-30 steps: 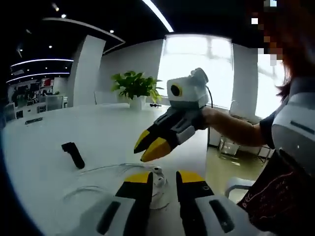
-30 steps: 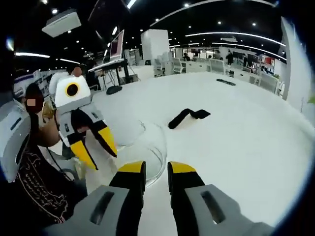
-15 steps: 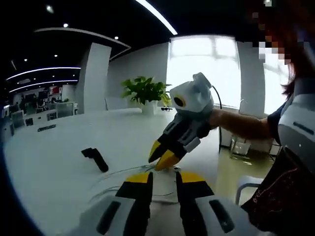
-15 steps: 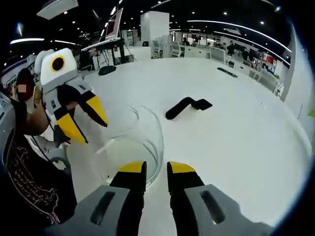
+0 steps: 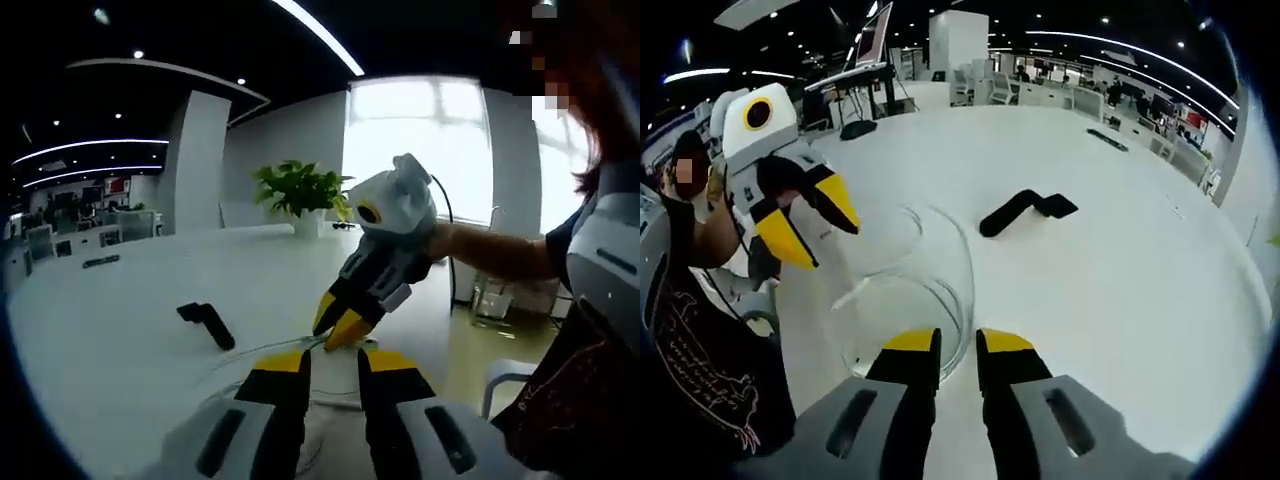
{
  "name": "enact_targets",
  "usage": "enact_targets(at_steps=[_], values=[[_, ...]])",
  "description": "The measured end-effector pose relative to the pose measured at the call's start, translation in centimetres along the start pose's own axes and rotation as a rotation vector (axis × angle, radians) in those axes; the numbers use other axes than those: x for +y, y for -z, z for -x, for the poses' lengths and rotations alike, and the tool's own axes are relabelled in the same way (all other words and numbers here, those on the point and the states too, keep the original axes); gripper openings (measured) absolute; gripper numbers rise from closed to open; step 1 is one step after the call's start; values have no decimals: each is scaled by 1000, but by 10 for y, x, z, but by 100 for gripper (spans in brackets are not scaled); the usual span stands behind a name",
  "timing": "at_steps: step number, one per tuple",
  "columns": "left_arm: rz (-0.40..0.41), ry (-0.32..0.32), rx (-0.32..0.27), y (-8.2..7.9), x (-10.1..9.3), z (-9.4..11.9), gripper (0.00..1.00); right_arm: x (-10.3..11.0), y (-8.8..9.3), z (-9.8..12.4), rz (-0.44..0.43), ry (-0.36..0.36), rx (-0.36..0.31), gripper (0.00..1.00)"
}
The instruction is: Peel open the Velcro strap on the desktop, arrange the wired earphones neatly onto it, and close the Velcro strap to secure them.
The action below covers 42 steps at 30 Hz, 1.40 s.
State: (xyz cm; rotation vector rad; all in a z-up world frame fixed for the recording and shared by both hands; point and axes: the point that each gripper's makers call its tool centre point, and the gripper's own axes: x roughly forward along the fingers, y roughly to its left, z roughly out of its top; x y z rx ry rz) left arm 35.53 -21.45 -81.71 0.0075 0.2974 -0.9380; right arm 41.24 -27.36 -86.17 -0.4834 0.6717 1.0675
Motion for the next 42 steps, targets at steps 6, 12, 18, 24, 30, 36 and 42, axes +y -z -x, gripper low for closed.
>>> enact_targets(at_steps=[6, 12, 18, 24, 30, 36, 42], values=[[-6, -5, 2, 0, 2, 1, 23, -5, 3, 2, 20, -27, 40, 12], [-10, -21, 10, 1, 5, 2, 23, -5, 3, 3, 53, -46, 53, 7], [-25, -19, 20, -2, 8, -3, 23, -5, 2, 2, 79, -60, 56, 6], [-75, 8, 64, -9, 23, -29, 24, -7, 1, 1, 84, -64, 37, 5], [-193, 70, 194, 2, 27, -58, 25, -7, 0, 2, 95, -66, 30, 4], [-308, 124, 283, 11, 22, -75, 27, -5, -1, 3, 103, -73, 21, 4], [-349, 164, 320, 10, 20, -85, 27, -3, -2, 6, 119, -84, 10, 4]])
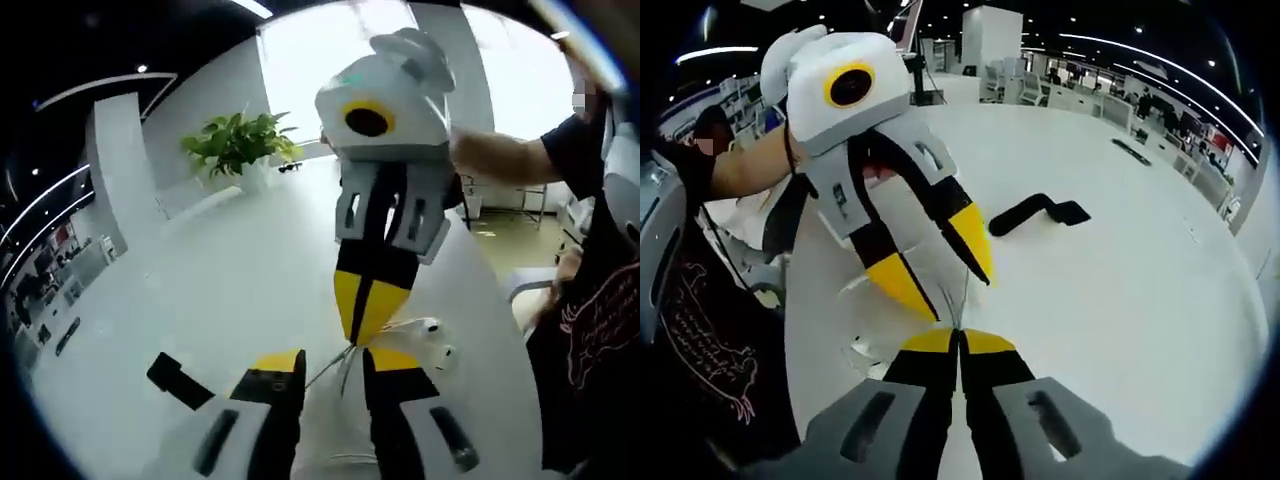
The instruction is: Peel open the Velcro strap on the desktop, arrange the wired earphones neatly onto it, and close the Velcro strap to secure them.
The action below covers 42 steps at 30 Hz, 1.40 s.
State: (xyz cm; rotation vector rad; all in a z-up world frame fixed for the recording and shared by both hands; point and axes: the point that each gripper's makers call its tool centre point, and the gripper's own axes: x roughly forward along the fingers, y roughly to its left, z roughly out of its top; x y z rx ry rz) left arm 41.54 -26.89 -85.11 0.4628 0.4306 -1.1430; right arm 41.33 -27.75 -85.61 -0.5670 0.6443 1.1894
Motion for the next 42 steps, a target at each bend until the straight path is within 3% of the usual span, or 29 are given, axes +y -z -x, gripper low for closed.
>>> enact_targets(at_steps=[4, 21, 28, 33, 42], values=[[-27, 15, 50, 7, -1, -3, 23, 3, -1, 2, 18, -5, -3, 4], [-101, 58, 49, 7, -13, -6, 9, 7, -1, 7, 40, -17, -9, 4], [-148, 64, 51, 9, -14, -3, 8, 3, -2, 16, -31, -23, -80, 7], [-186, 43, 48, 8, -11, 3, 8, -12, -6, 33, -146, -7, -193, 8], [-234, 12, 16, 0, -9, 9, 8, -18, 13, 17, -174, -21, -128, 11]])
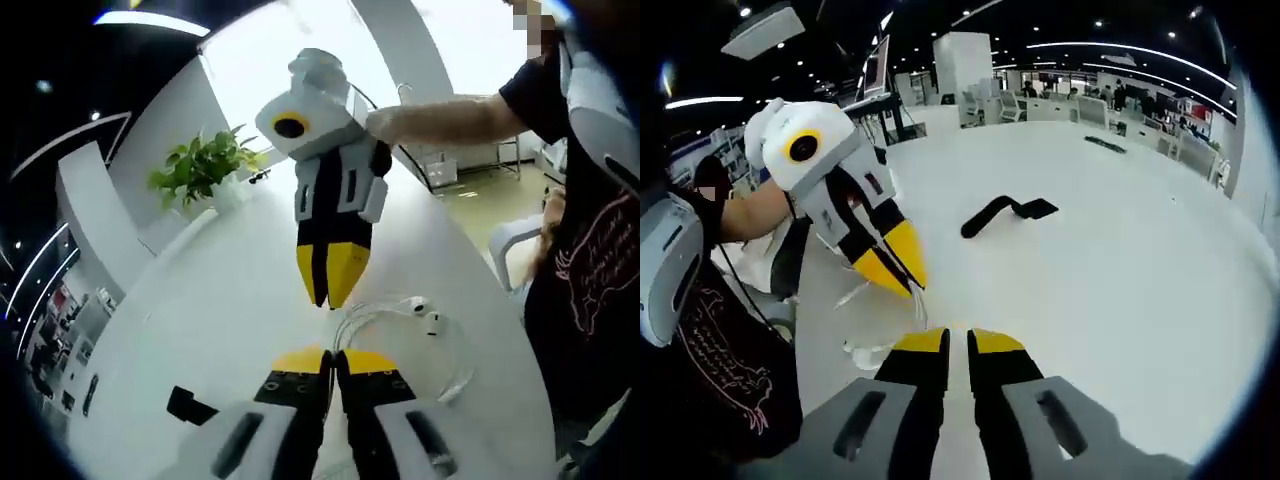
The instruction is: Peel open the Velcro strap on the desktop, arrange the wired earphones neatly onto it, and close the Velcro strap to secure them.
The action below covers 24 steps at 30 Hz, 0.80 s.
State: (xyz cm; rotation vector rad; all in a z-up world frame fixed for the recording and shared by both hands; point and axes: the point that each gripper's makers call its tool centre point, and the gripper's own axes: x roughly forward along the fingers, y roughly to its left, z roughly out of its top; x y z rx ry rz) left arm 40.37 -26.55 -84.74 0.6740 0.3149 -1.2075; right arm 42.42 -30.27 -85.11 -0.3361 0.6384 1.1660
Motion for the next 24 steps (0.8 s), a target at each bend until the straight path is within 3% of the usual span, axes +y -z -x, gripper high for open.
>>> enact_targets(at_steps=[5, 7, 12, 13, 17, 24], values=[[-19, -1, -21, -2, -1, 3, 8, 2, -8, -4, 34, -11, -13, 16], [-29, -2, -22, -2, -1, 5, 8, 9, -11, -8, 64, -54, -21, 17], [-51, -2, -1, 1, -3, 5, 8, 19, -3, -21, 106, -104, 38, 20], [-60, -9, 7, 2, -3, 5, 8, 21, -9, -23, 134, -116, 5, 20], [-71, -12, 25, 5, -5, 8, 8, 28, -8, -24, 128, -123, 36, 21], [-88, -40, 4, 2, -5, 17, 8, 33, -13, -25, 155, -131, 22, 22]])
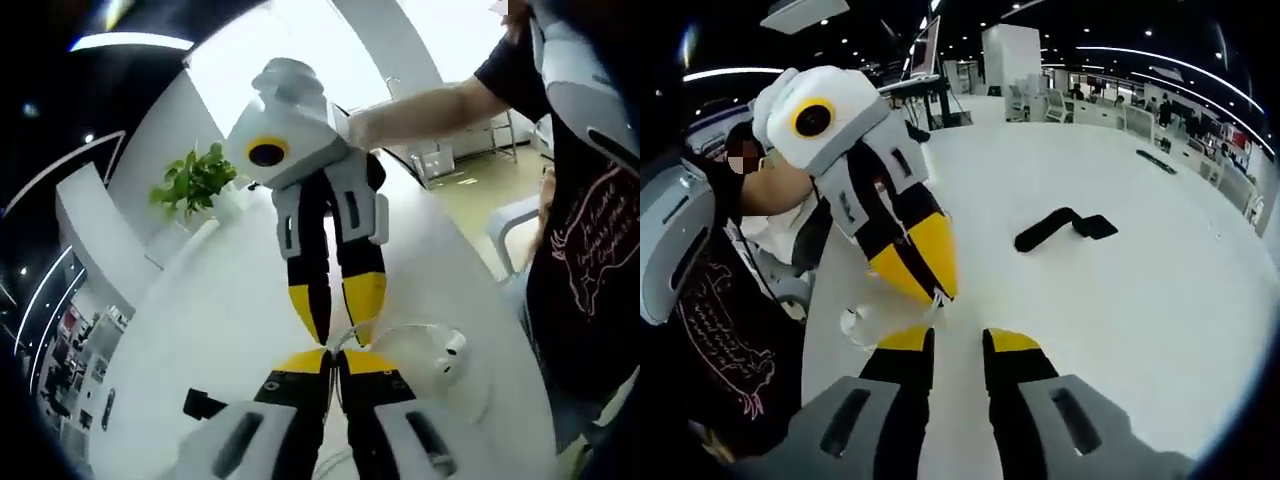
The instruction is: Peel open the Velcro strap on the desktop, arrange the wired earphones neatly onto it, and close the Velcro strap to secure them.
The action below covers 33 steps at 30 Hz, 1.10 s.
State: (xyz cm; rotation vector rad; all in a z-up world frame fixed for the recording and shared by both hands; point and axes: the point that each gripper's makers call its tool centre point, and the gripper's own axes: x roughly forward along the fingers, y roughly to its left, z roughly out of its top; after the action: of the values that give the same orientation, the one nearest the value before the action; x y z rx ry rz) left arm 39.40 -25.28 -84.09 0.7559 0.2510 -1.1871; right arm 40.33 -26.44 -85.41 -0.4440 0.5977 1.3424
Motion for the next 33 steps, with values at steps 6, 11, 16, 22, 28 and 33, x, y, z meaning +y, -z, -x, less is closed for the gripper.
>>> enact_targets(at_steps=[6, 11, 16, 22, 28, 33], values=[[13, -30, -56, 1, -5, 18, 8, 0, -8, 5, -14, 18, -67, 22], [-22, -21, -36, 7, -14, 18, 8, -4, -21, 14, -128, -30, -203, 22], [1, -27, -126, -7, -10, 22, 8, 6, -16, 10, -101, -54, -213, 24], [-8, -33, -139, -10, -8, 21, 8, 14, -10, 0, -46, -84, -197, 30], [-24, -24, -120, -8, -9, 19, 8, 21, -4, -9, 104, -43, -140, 29], [-41, -21, -100, -8, -10, 15, 8, 25, -6, -11, 116, -51, -118, 25]])
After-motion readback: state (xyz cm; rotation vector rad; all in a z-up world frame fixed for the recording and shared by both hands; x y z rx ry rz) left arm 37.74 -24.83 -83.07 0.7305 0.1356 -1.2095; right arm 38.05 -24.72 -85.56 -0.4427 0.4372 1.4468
